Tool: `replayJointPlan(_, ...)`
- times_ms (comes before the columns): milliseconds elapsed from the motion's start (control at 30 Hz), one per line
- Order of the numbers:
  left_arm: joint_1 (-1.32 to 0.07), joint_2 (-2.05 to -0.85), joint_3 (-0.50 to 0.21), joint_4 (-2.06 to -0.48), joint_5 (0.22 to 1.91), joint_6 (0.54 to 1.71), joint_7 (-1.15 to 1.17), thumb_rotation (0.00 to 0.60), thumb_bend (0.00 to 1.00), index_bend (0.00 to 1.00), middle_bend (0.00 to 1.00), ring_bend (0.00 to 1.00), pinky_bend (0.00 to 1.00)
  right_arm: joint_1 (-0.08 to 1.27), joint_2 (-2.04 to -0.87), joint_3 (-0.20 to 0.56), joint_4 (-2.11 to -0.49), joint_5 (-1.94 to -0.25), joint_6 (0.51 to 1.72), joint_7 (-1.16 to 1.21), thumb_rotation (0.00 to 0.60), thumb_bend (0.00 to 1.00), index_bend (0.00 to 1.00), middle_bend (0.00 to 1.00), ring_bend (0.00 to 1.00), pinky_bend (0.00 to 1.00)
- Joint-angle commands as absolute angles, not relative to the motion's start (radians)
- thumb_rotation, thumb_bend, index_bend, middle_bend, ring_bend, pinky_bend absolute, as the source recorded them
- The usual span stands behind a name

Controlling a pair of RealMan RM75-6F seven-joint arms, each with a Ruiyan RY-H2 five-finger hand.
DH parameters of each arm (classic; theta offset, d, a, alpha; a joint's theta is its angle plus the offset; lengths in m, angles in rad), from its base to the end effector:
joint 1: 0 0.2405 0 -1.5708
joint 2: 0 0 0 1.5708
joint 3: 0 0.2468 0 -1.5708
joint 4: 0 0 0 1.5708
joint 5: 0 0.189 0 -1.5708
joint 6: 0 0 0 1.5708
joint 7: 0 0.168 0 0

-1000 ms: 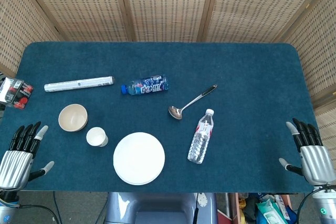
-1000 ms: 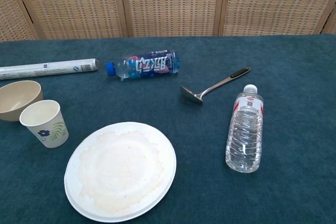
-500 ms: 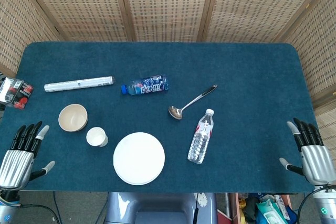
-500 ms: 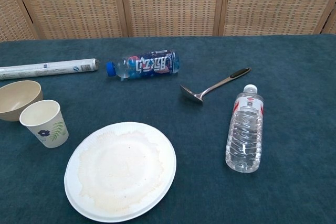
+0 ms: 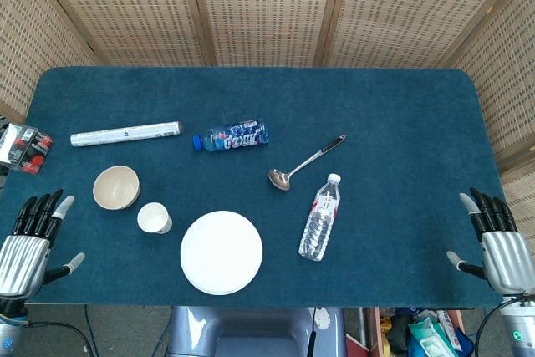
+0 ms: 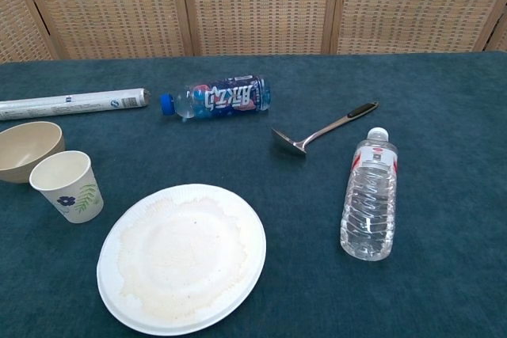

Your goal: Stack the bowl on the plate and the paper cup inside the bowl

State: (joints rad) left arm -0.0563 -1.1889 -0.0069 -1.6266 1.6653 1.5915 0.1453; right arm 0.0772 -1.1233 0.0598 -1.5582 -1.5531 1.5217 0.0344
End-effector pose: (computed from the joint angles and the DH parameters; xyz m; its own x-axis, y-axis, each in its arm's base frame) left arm -0.2631 0.1836 0.1527 0.4485 -0.0663 0.8913 0.8803 -0.1395 -0.4533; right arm -0.2935 -0.2025 0.1812 0.4100 0.0431 0.9111 -0.9097 -0.0523 0.4119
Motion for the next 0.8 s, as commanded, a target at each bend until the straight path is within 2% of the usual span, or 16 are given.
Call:
replayJointPlan(33, -0.075, -1.170, -0.030, -1.610, 1.628, 1.563, 0.122, 0.600, 0.13, 0.00, 0.00, 0.00, 0.00, 0.077, -1.124, 0.059, -1.559, -1.554, 1.522, 0.032, 0.600, 0.14, 0.01, 0.00, 0.00, 0.00)
replayJointPlan(167, -0.110, -1.155, -0.061, -1.570, 1.574, 1.505, 0.080, 0.600, 0.15, 0.01, 0.00, 0.00, 0.00, 0.078, -1.125, 0.059, -1.559, -1.554, 1.519, 0.030, 0.600, 0.14, 0.01, 0.00, 0.00, 0.00)
replayJointPlan(333, -0.172, -1.169, -0.097, -1.479, 1.493, 1.392, 0.047, 0.600, 0.15, 0.09, 0.00, 0.00, 0.00, 0.079, -1.125, 0.061, -1.559, -1.550, 1.516, 0.031, 0.600, 0.14, 0.01, 0.00, 0.00, 0.00)
replayJointPlan(800, -0.288, -1.255, -0.117, -1.323, 1.407, 1.206, 0.050, 0.600, 0.26, 0.25, 0.00, 0.00, 0.00, 0.080, -1.125, 0.061, -1.557, -1.549, 1.515, 0.035, 0.600, 0.14, 0.01, 0.00, 0.00, 0.00)
